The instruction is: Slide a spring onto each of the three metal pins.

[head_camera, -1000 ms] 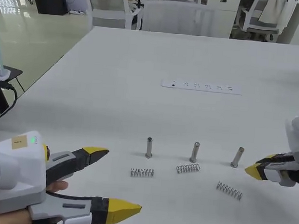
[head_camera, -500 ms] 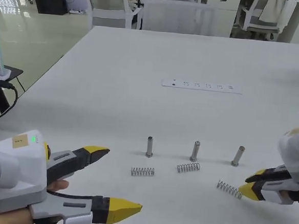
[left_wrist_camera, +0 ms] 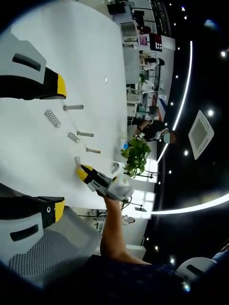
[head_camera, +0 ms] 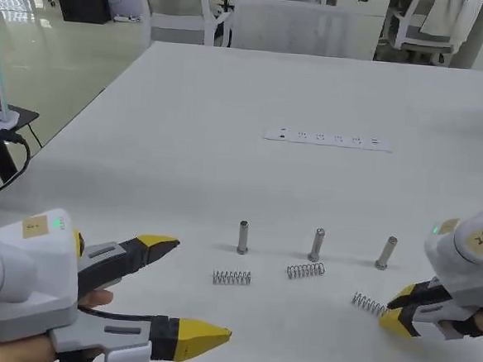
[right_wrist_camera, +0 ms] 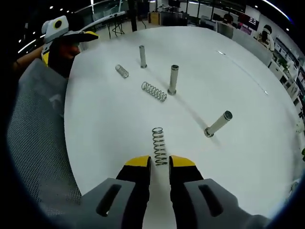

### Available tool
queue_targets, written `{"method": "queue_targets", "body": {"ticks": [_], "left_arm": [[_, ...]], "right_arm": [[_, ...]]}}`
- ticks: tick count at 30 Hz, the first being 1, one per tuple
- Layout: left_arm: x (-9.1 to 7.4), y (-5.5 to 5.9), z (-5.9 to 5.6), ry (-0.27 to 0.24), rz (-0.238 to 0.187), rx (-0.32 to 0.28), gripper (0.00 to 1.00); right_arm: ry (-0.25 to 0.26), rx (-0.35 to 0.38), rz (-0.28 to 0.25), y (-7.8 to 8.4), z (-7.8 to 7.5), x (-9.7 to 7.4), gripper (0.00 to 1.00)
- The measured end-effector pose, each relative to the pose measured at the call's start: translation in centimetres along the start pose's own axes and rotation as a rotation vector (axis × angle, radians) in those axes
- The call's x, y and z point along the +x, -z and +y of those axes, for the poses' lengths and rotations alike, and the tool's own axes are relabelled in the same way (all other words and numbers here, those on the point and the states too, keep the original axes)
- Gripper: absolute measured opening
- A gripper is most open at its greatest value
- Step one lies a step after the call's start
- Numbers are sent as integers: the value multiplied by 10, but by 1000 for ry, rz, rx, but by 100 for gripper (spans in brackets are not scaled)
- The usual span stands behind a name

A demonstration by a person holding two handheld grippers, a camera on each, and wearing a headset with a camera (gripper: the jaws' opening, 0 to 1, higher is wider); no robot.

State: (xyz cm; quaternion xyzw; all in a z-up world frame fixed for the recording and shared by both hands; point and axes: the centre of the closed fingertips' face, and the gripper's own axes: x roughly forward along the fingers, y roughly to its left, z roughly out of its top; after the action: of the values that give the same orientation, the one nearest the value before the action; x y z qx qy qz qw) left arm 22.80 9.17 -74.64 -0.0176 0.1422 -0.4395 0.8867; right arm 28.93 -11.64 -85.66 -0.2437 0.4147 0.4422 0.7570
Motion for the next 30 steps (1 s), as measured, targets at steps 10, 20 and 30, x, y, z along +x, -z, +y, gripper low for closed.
{"method": "queue_targets", "body": {"ticks": [10, 20, 30], "left_arm": [[-2, -1, 1, -4, 2, 4, 80], [0, -3, -2, 11, 9, 17, 80], [5, -2, -4, 36, 24, 32, 78]], "right_arm": [[-2, -30, 37, 4, 0, 2, 9], [-1, -33, 33, 0, 5, 1, 8], [-33, -61, 16, -20, 19, -9, 8]]}}
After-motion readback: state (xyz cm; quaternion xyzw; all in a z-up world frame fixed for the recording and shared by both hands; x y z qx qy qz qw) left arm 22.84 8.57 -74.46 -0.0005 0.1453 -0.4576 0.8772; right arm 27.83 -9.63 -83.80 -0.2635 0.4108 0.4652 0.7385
